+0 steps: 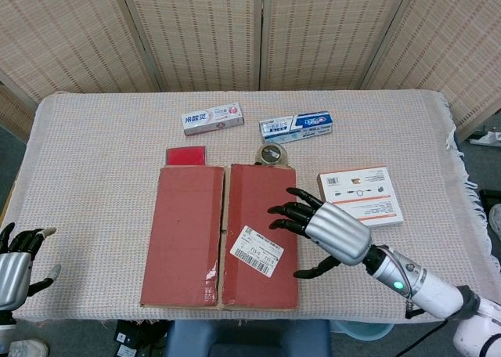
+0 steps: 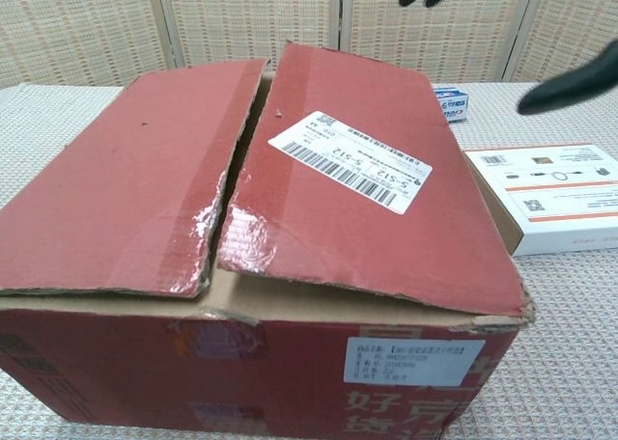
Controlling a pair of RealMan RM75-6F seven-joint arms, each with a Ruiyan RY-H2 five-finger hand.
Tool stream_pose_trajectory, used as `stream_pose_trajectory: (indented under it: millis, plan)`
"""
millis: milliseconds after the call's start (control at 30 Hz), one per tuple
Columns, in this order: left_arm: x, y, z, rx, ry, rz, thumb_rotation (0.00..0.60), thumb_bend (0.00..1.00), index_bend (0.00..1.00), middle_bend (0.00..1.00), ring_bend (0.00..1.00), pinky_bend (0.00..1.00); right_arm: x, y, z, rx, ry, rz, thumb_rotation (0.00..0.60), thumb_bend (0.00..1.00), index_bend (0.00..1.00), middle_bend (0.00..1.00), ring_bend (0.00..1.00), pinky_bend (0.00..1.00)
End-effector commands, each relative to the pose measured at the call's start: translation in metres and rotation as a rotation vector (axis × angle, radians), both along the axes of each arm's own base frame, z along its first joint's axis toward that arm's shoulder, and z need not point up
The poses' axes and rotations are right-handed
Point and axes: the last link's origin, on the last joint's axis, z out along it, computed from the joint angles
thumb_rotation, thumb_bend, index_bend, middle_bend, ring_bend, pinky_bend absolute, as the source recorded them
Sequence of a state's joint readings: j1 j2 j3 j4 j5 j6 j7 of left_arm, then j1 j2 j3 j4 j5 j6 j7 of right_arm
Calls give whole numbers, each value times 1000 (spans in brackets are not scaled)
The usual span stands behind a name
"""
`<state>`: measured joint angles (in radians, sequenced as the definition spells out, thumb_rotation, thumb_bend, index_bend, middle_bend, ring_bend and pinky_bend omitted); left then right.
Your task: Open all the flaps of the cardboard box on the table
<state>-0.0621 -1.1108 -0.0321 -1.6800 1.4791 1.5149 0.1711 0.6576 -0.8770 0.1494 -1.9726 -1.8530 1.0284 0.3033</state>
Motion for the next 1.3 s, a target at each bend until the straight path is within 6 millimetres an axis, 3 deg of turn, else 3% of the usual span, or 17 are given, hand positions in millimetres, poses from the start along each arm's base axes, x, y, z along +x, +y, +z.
stream_pose_trajectory:
  millis: [33,200,633,967,1300]
  plan:
    - [-1,-1,0,-2,0,7,600,319,266,281,231,0,21,-6,-14,67,-21,26,373,133,253,183,176,0]
    - [-3,-1,1,-2,0,19,600,316,267,281,231,0,41,-11,-32,115,1,60,343,113,253,184,174,0]
    - [-3,0,1,-6,0,24,600,298,261,281,230,0,86,-12,-70,206,77,160,337,108,290,252,217,0]
    - [-5,-1,1,-15,-9,37,600,288,231,275,219,0,99,-7,-90,238,136,200,329,109,360,297,224,0]
    - [-7,-2,-1,-27,-15,49,600,281,217,264,208,0,98,-1,-98,232,185,221,329,109,435,395,289,0]
